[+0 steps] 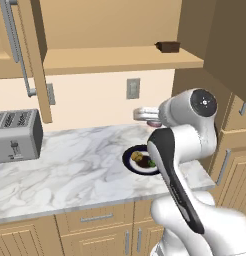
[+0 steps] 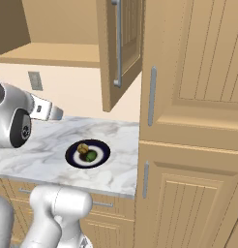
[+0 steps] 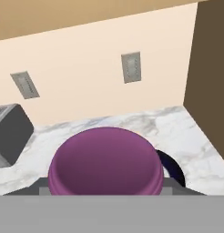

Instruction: Pick the avocado and bread from the counter and place them on the plate. Then pick the jam from the cabinet and place it next to the plate. Lastly close the cabinet door.

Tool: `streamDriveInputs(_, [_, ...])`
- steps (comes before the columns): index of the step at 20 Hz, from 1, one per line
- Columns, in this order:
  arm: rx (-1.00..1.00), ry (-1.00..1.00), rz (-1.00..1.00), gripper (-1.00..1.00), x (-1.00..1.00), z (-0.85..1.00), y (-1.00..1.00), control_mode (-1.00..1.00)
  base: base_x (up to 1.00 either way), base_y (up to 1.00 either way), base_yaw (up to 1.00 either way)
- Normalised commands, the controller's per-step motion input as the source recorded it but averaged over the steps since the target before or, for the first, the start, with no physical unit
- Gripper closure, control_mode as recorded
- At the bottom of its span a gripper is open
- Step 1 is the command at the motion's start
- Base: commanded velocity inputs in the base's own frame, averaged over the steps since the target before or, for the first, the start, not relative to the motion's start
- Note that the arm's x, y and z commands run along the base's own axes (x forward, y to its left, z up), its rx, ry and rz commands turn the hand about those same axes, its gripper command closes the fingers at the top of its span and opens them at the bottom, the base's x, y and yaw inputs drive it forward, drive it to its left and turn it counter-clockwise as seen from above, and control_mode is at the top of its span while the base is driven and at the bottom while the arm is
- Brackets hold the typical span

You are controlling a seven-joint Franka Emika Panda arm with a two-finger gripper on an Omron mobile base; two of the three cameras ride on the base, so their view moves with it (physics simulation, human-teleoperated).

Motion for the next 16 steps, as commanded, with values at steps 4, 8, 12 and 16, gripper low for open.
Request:
streamDriveInputs(4, [0.00,0.05,0.00,1.00,-0.03,-0.92,0.27,-1.00,0.00,0.00,0.00])
streamDriveInputs(8, [0.01,0.08,0.00,1.00,0.13,-0.88,0.49,-1.00,0.00,0.00,0.00])
streamDriveInputs(12, [0.01,0.07,0.00,1.00,0.37,-0.76,0.51,-1.00,0.00,0.00,0.00])
streamDriveInputs(16, [0.00,0.04,0.00,1.00,0.58,-0.64,0.33,-1.00,0.00,0.00,0.00])
